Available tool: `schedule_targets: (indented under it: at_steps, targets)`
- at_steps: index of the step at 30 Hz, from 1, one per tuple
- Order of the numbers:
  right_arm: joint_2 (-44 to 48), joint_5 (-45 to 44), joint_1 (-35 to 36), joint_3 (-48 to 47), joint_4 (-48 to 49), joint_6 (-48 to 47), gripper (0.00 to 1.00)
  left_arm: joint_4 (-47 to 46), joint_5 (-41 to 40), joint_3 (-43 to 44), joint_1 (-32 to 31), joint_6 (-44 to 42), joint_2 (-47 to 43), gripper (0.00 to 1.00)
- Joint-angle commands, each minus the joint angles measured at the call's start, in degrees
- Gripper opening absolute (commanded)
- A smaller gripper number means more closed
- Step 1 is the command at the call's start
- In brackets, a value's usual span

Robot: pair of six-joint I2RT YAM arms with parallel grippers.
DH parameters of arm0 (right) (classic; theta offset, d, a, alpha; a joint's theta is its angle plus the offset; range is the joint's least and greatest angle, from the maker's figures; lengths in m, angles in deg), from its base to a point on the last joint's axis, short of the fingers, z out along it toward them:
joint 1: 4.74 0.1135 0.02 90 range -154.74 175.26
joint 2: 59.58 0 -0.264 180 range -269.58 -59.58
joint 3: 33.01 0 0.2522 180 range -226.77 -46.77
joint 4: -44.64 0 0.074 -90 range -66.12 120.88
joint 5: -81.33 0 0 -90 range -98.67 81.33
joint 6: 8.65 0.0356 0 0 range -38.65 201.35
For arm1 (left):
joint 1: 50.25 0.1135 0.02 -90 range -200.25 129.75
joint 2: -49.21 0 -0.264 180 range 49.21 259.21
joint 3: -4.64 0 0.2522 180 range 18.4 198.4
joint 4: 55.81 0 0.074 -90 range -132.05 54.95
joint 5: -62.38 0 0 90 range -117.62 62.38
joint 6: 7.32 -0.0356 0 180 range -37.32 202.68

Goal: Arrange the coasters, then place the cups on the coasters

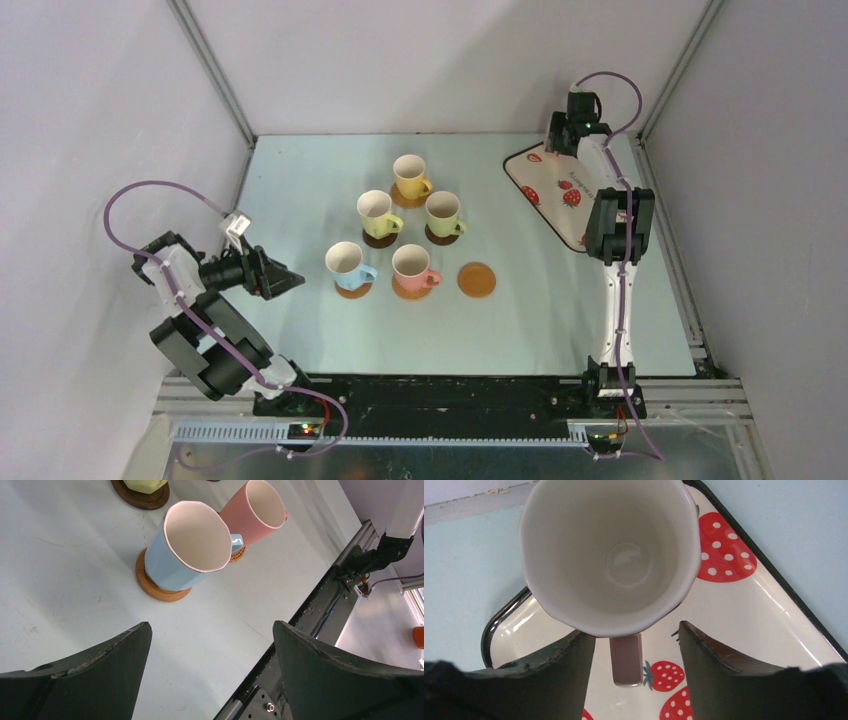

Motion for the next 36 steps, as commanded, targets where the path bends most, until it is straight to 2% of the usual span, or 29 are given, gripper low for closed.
schedule_targets:
  at_steps: [1, 2, 3, 4, 5, 7, 17, 24, 29, 32, 36]
  targets:
    - [-1.36, -0.74, 0.67, -4.07, 0.2, -0.56, 0.55, 2.66, 1.88, 1.94, 0.59, -1.52, 0.39, 0.98]
    - [-1.36, -0.33, 0.75, -4.17, 0.09, -0.68, 0.49, 2.66, 1.87, 1.95, 0.63, -1.5, 0.38, 0.98]
    - [-1.26, 0.24, 0.87, -4.21, 0.03, -1.03, 0.36, 2.66, 1.85, 1.95, 0.64, -1.5, 0.44, 0.98]
    - [-0.96, 0.42, 1.06, -4.15, -0.15, -1.22, 0.3, 2.62, 1.83, 1.95, 0.64, -1.53, 0.49, 0.98]
    - [-0.75, 0.74, 1.07, -4.08, -0.27, -1.6, 0.17, 2.65, 1.89, 1.95, 0.64, -1.53, 0.46, 0.98]
    - [0.14, 0.95, 1.26, -3.49, -0.46, -1.9, 0.02, 2.66, 1.9, 1.93, 0.64, -1.49, 0.38, 0.98]
    - [11.76, 2.63, 1.67, 7.09, 3.81, -5.14, 0.0, 2.65, 1.91, 1.87, 0.55, -1.36, -0.28, 0.98]
    - [22.12, 2.86, 4.22, 14.52, 5.32, -13.45, 0.0, 2.62, 1.83, 1.7, 0.63, -1.33, -0.89, 0.98]
    - [29.95, 3.5, 6.02, 20.27, 5.28, -15.43, 0.0, 2.58, 1.85, 1.61, 0.6, -1.34, -1.44, 0.98]
    - [35.02, 6.75, 6.35, 23.86, 5.22, -14.7, 0.0, 2.59, 1.91, 1.59, 0.63, -1.35, -1.56, 0.98]
    - [42.45, 16.92, 6.83, 34.01, 7.72, -15.15, 0.0, 2.65, 1.93, 1.6, 0.64, -1.34, -1.65, 0.98]
